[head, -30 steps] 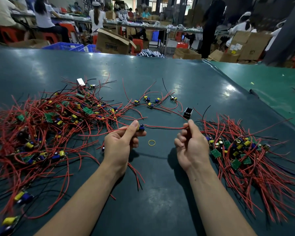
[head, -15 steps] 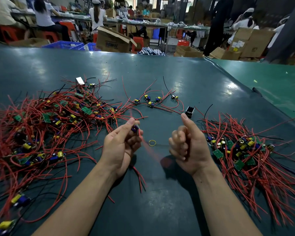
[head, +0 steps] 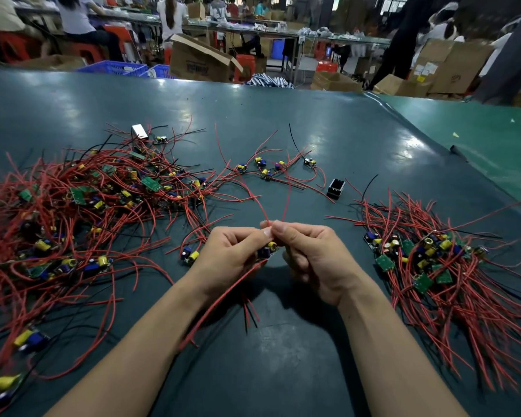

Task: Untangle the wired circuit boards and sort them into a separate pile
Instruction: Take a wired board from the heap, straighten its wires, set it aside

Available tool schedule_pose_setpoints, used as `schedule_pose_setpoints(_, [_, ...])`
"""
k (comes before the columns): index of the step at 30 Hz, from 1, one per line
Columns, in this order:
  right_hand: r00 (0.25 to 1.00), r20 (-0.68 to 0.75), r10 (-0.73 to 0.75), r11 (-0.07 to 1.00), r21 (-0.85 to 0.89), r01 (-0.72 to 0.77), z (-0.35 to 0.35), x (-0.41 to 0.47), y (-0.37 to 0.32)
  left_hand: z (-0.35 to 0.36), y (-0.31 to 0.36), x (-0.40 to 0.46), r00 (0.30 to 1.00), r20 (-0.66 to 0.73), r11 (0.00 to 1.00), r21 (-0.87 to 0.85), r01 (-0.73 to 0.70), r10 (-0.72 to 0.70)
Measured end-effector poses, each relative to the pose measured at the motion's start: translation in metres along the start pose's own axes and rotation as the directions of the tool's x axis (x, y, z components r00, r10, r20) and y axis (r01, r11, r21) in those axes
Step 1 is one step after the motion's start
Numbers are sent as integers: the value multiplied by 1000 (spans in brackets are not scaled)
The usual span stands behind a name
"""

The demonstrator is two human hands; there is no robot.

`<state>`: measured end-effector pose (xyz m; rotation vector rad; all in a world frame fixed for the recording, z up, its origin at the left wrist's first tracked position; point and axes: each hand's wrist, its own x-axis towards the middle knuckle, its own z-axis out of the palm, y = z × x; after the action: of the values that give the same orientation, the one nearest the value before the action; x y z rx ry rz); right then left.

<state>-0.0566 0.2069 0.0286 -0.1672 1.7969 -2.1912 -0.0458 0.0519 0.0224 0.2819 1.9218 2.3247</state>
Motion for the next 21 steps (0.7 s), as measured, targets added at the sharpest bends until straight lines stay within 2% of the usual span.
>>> schedule_pose_setpoints(3, [999,38,14,1000,10,-14,-4,-3,-3,-1,0,-2,996,91,998,53,-22,17])
schedule_pose_setpoints(5, [1000,9,-3,999,40,3,-3,-2,-3,-1,-1,-1,994,104,1000,17,-22,20])
schedule_pose_setpoints(10, [993,-119,20,989,149,-2,6,6,-1,2,-1,0,999,53,1000,6,3,-4])
schedule_pose_setpoints(14, [981,-192,19,936,348,50,4,10,-3,0,-1,2,999,-18,999,-20,42,-42])
schedule_pose_setpoints(17, [986,-165,-22,899,427,91,1,10,-4,0,1,3,998,-30,997,-58,51,-53])
schedule_pose_setpoints(21, [998,-40,-45,945,322,56,2,8,-2,-1,2,3,995,-64,992,-113,64,-72])
